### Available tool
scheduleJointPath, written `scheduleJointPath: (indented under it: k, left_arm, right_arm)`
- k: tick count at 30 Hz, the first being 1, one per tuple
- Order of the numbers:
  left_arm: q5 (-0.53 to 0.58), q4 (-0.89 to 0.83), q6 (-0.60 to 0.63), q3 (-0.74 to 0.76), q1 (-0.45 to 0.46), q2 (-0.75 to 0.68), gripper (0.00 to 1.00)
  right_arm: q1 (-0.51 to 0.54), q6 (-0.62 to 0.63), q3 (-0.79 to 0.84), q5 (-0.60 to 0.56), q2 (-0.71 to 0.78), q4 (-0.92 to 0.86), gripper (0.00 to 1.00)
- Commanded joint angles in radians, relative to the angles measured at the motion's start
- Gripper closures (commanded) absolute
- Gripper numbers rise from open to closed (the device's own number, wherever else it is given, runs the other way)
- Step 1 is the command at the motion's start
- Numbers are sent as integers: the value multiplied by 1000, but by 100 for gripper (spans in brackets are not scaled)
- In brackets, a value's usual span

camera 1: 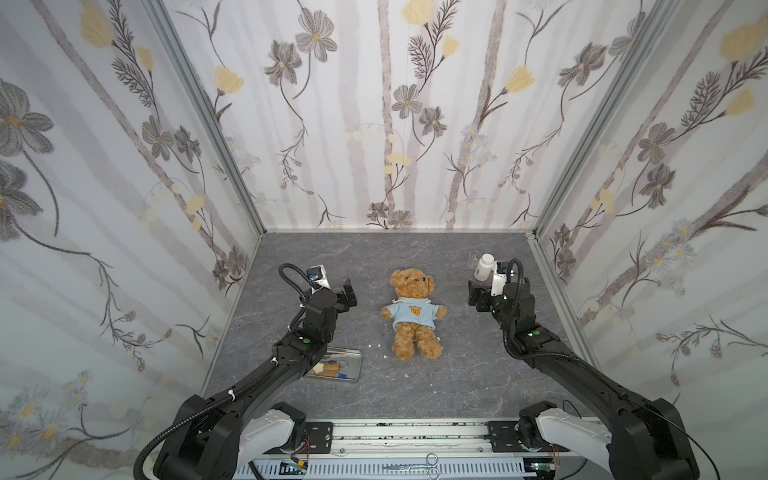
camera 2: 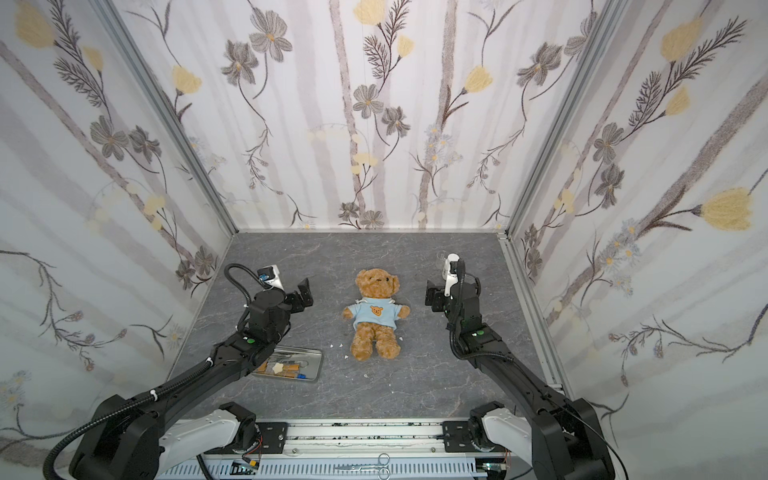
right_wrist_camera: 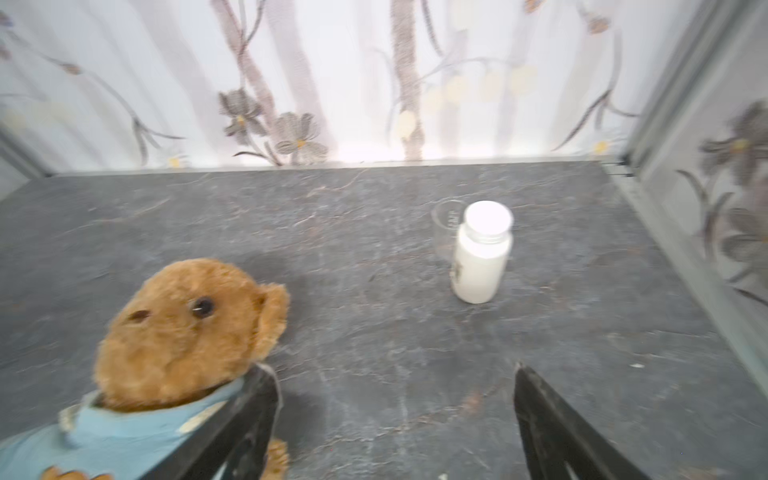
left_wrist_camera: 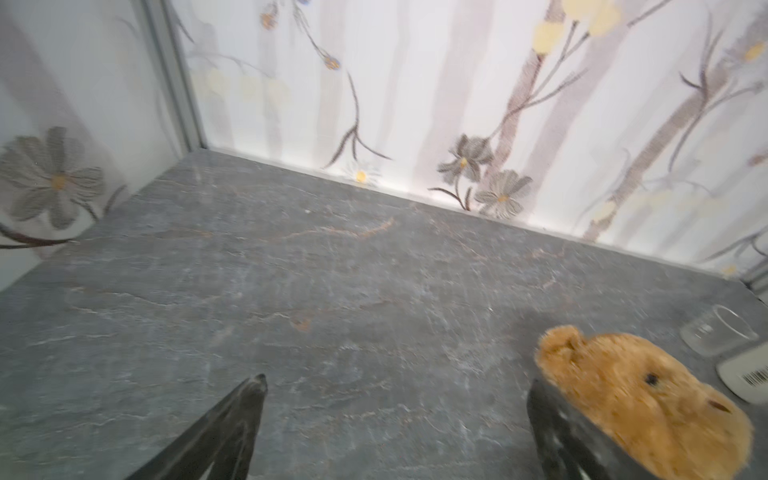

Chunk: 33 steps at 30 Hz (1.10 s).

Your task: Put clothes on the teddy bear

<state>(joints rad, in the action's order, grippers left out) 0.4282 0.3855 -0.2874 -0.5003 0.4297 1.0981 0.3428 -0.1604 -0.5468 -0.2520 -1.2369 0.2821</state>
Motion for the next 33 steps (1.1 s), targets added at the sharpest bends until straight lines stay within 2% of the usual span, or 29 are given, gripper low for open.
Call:
scheduleJointPath:
  k: [1,4,6,9,11,12,13,15,18,21,24,27,28,31,33]
  left_arm:
    - [87,181,51,52,-78,-23,0]
    - [90,245,81,104,-177,-10,0]
    - [75,284,103,130,-242,24,0]
    - [60,312,176,151,-293,71,0]
    - [69,365,198,173,-307,101,0]
    - [58,419,203,190,-316,120,0]
    - [31,484,212,211,-325,144,0]
    - [-23,589,232,238,-338,206,0]
    - [-71,652,236,231,-346,284,0]
    - [-141,754,194,246,-365,313,0]
    - [-232,863,203,252,-392,406,0]
    - [-326,963,246,264,-391,489,0]
    - [-327,965,237,272,-394,482,0]
    - [-327,973,235,272,-396,487,0]
    - [-322,971,234,270,-396,489,0]
  right_arm:
    - [-15,94,54,-290,49,104,0]
    - [-52,126,136,-338,75,230,0]
    - [-88,118,210,-319,84,329,0]
    - [-134,112,314,-270,79,487,0]
    - [-150,129,358,-250,53,588,0]
    - [-155,130,350,-245,43,571,0]
    - [-160,129,330,-227,35,550,0]
    - [-169,143,335,-189,3,625,0]
    - [-180,162,322,-157,-30,659,0]
    - [-202,182,314,-94,-60,696,0]
    - [-230,199,307,-28,-100,767,0]
    - [-285,152,287,107,-133,788,0]
    - [-296,150,322,149,-162,896,0]
    - [-304,138,398,160,-287,1170,0]
    - [-310,127,369,135,-244,1017,0]
